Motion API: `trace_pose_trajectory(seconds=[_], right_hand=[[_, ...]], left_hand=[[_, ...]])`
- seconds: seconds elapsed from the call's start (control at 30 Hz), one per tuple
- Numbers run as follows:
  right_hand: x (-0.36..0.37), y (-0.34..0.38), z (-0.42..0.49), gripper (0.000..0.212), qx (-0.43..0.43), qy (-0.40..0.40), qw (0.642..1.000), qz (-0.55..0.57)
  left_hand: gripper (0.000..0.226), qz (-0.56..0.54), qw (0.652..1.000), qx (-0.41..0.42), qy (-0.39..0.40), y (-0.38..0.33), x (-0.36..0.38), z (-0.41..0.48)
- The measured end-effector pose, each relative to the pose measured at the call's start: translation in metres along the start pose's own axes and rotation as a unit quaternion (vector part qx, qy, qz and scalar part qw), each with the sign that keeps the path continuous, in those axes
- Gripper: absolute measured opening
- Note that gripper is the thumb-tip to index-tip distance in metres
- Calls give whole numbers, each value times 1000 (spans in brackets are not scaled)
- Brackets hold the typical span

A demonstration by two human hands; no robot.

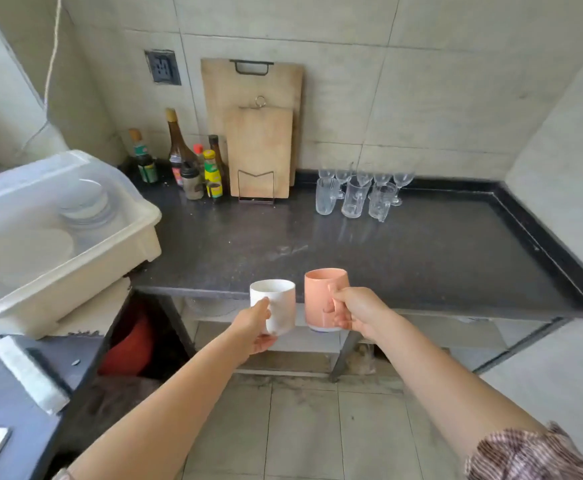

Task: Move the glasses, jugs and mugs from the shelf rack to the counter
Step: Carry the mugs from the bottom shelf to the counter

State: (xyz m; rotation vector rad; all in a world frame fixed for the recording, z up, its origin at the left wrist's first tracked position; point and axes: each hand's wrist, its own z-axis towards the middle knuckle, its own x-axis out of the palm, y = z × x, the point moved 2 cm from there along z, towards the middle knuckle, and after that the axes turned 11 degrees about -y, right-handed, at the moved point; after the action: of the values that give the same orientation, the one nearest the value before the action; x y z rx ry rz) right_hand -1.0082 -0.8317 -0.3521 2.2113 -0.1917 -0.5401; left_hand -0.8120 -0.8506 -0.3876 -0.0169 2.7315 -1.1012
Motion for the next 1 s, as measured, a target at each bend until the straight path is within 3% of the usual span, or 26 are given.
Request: trace_pose_trajectory(seconds=[0.2, 0.57, 0.8, 1.0], right_hand=[[-40, 25, 61, 32, 21, -44, 998, 26], [-91, 64, 199, 34, 42, -52, 998, 12], [-90, 78, 266, 34, 45, -35, 998, 26], [-80, 83, 300, 31, 62, -25, 995, 71]], left_hand=[[38, 57, 998, 27, 32, -49, 70, 35], [39, 31, 999, 22, 32, -112, 190, 97], [35, 19, 999, 32, 23, -135, 228, 142], [45, 35, 999, 34, 16, -138, 240, 170]])
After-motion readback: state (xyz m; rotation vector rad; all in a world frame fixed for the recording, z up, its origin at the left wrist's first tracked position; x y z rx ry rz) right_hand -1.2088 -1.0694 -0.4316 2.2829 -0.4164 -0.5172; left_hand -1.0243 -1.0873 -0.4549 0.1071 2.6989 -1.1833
